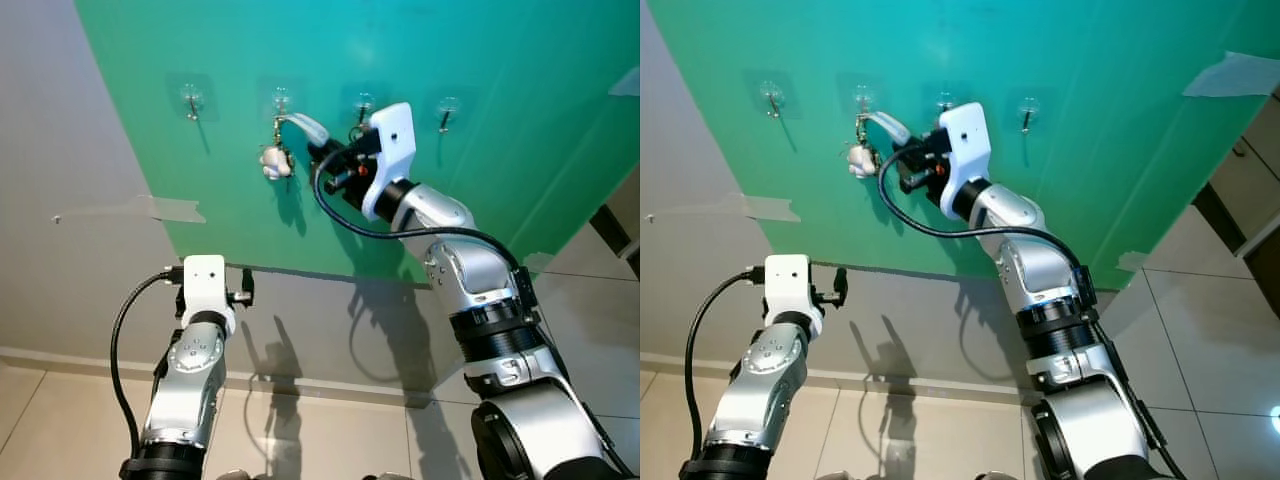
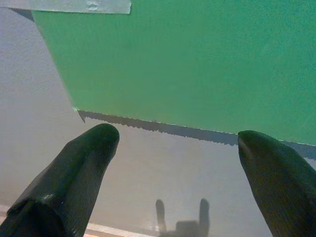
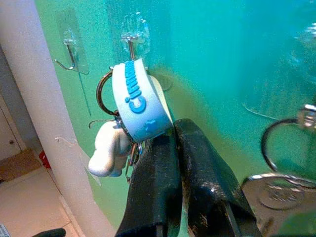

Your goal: Hang keys on a hook

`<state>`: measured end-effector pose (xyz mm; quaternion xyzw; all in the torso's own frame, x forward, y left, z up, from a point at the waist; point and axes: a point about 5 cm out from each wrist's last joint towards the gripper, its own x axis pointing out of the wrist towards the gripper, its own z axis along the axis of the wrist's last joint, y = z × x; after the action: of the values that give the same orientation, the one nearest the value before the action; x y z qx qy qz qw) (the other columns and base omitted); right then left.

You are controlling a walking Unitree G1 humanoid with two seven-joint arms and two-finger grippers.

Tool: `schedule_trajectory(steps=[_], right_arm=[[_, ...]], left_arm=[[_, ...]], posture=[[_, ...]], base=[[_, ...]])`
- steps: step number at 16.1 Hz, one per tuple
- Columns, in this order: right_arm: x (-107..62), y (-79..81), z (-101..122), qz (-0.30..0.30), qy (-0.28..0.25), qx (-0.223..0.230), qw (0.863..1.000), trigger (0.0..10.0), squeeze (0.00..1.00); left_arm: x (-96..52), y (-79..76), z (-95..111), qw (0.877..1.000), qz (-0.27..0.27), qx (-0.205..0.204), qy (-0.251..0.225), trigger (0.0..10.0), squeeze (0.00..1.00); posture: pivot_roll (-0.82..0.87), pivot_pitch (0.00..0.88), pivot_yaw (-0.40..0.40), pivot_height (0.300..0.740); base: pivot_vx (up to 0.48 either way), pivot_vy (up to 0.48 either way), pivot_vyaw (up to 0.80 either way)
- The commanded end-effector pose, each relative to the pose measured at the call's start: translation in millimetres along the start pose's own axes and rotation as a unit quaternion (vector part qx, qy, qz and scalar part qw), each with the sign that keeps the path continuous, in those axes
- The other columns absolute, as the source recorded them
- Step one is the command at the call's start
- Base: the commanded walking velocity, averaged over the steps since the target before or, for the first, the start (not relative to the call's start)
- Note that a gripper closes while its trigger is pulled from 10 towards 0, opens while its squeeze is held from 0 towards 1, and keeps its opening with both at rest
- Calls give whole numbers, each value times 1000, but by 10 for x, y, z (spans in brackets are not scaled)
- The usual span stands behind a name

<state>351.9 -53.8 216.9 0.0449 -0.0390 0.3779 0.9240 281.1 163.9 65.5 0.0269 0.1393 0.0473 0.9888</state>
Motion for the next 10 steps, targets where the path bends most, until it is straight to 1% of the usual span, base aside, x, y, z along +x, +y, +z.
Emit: schedule_trajectory(steps=[1, 2, 4, 5, 6, 7, 8, 10], right_arm=[[11, -33, 2, 1, 0, -1, 1000, 10000, 0], [-6, -59, -76, -5, 10, -2, 1000, 10000, 0], [-46, -81, -160, -11, 22, -1, 1000, 10000, 0], [-98, -97, -244, -15, 35, -6, 999, 10000, 0], [-123, -104, -279, -19, 40, -8, 999, 10000, 0], [-195, -132, -338, -33, 50, -10, 998, 10000, 0], [-245, -157, -353, -42, 53, -15, 998, 10000, 0], [-392, -151, -293, -41, 44, -18, 998, 10000, 0]], left_arm=[[-6, 21, 13, 1000, 10, 2, -6, 10000, 0], [-11, 36, 8, 1000, 13, 1, -6, 10000, 0], [-11, 40, 5, 1000, 14, 2, -6, 10000, 0], [-4, 32, 7, 1000, 13, 2, -5, 10000, 0], [-2, 27, 9, 1000, 12, 2, -5, 10000, 0], [-4, 21, 10, 1000, 10, 3, -5, 10000, 0], [-2, 19, 9, 1000, 9, 4, -5, 10000, 0], [-7, 26, -4, 1000, 8, 5, -5, 10000, 0]], posture=[[3, 0, -44, 740], [3, 0, -44, 740], [7, 0, -46, 740], [-3, 0, -39, 740], [-6, 0, -37, 740], [-8, 0, -35, 740], [-14, 0, -32, 740], [-21, 0, -30, 740]], base=[[0, 0, 0], [0, 0, 0], [0, 0, 0], [0, 0, 0], [0, 0, 0], [0, 0, 0], [0, 0, 0], [0, 0, 0]])
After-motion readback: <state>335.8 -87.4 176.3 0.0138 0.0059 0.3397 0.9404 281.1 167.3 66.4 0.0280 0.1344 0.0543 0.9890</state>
